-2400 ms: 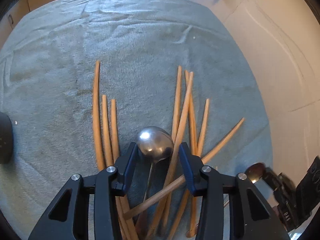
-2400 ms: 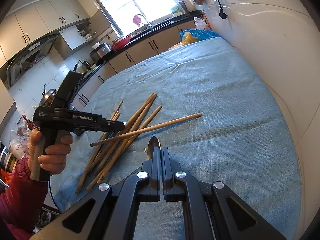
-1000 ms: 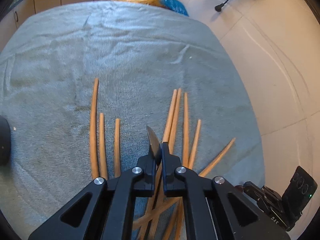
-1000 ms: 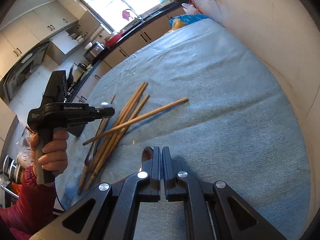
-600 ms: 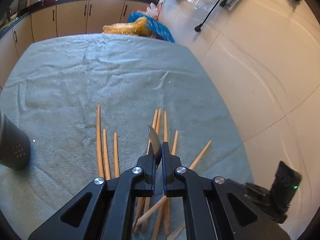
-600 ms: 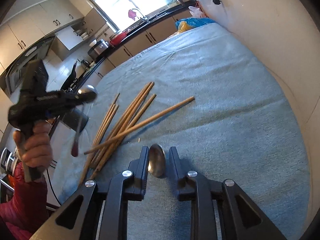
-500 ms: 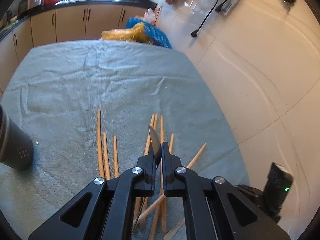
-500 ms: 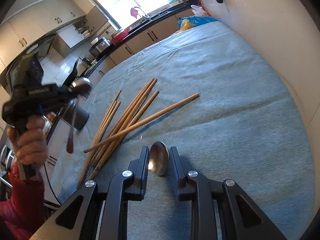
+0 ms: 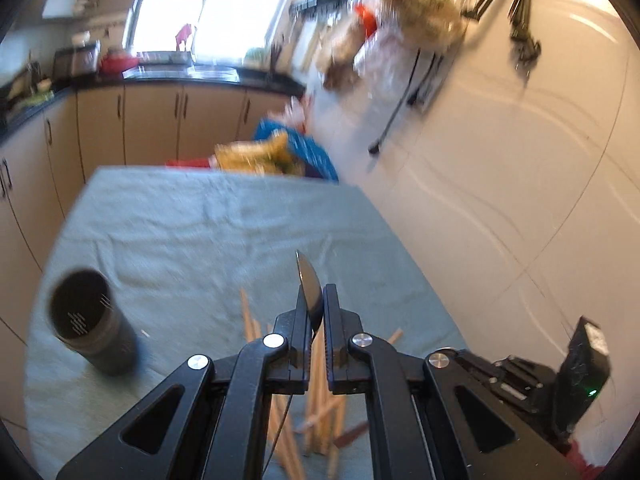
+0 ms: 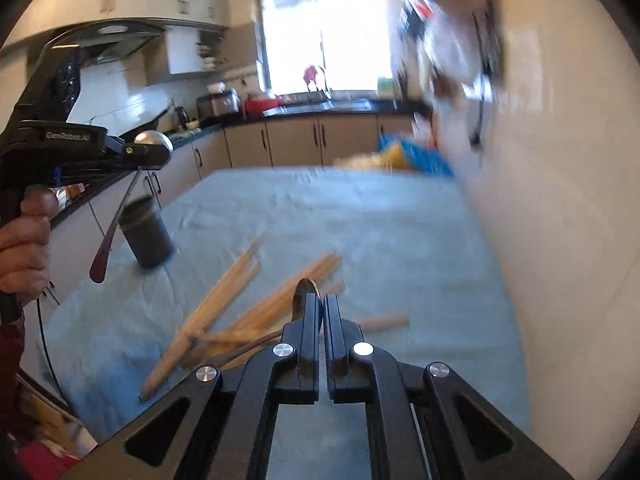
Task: Organize utensils
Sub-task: 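Carry the left tool's spoon over the black holder while the right tool carries its spoon there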
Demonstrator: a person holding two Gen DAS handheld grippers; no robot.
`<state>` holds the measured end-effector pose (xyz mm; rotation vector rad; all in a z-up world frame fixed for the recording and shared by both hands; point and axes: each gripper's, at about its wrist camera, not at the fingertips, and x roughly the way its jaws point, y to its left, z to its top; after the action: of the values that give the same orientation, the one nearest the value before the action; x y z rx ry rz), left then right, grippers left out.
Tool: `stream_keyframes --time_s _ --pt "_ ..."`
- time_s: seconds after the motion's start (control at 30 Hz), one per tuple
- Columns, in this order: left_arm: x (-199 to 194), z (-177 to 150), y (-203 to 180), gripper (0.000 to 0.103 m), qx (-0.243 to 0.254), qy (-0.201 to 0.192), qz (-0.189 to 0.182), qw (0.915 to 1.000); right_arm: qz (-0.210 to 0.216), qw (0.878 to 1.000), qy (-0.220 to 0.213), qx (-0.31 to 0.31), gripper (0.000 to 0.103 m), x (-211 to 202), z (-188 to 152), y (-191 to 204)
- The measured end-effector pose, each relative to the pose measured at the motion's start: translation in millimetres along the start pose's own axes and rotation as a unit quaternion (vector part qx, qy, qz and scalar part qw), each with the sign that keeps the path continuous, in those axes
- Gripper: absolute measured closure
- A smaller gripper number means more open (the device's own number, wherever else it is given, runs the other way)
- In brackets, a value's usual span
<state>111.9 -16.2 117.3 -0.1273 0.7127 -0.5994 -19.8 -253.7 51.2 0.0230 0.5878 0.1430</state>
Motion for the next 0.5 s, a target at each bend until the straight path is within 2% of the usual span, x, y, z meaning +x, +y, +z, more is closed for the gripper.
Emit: stream_keyframes --time_s 0.13,0.27,0.37,0.5 --pt "-22 20 32 0.098 -0.016 -0.028 0.008 0.9994 0.004 0.999 -0.029 -0.036 0.101 3 39 32" --pt "-33 36 76 0.098 -0.049 -0.057 0.016 0.9971 0.015 0.997 -0.054 -0.047 0.101 17 78 62" --pt "-38 44 113 0.098 -0.084 -0.077 0.020 0.9933 0.028 0.996 -0.068 -0.053 0.101 32 107 86" --pt "-42 52 157 0.098 -0.125 -0.111 0.016 0.9858 0.024 0.994 -0.083 -0.068 0.101 58 139 121"
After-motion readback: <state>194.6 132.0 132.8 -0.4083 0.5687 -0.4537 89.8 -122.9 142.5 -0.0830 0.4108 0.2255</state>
